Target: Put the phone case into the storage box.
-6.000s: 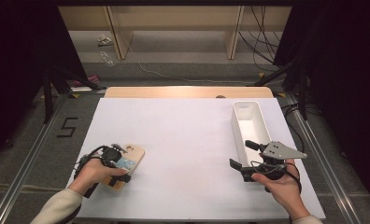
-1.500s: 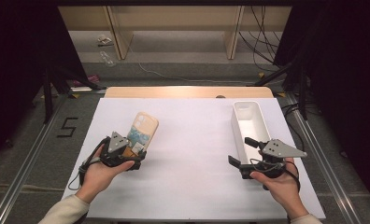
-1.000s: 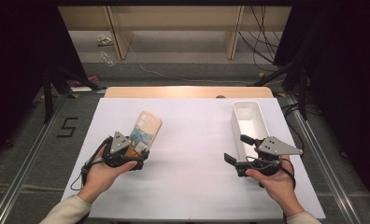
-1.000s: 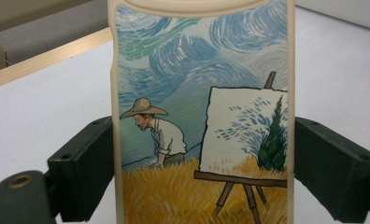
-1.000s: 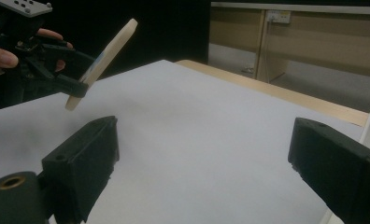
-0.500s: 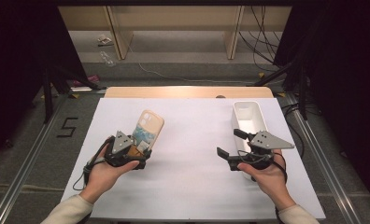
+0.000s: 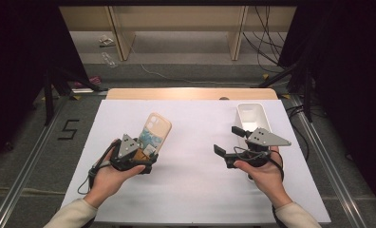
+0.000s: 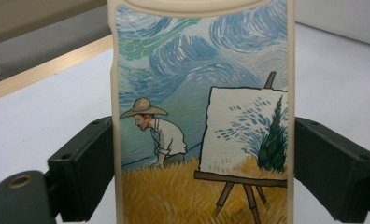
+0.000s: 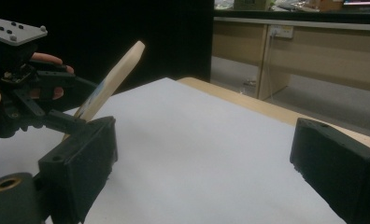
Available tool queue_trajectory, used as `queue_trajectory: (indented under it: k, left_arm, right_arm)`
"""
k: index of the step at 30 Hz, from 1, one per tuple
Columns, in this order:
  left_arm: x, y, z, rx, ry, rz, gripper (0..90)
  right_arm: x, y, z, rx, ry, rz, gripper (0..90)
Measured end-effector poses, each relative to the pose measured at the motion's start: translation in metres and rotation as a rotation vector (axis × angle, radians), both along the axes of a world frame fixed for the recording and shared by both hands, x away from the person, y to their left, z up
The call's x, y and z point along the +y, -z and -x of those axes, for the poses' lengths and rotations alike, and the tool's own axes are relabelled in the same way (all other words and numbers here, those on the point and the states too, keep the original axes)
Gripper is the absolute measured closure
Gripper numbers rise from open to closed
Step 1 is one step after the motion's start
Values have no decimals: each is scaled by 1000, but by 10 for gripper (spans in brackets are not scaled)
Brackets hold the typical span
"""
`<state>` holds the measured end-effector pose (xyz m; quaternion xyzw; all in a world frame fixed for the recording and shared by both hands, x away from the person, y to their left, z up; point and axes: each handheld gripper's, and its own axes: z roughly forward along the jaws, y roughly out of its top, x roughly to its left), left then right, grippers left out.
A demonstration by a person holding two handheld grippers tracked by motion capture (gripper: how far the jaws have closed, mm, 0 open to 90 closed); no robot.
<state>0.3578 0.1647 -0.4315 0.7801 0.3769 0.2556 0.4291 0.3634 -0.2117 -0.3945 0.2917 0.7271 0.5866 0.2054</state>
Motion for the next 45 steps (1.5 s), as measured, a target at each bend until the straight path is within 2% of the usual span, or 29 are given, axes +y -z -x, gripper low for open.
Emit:
queue_trajectory:
  k: [23,45]
  left_arm:
    - [-15,-1,-1,-15,39,-6,114]
    - [-42,0,2,-17,104,-17,114]
  right_arm:
    - [18,-2,-12,8,-7,-2,81]
    - [31,-3,-20,21,-15,-5,77]
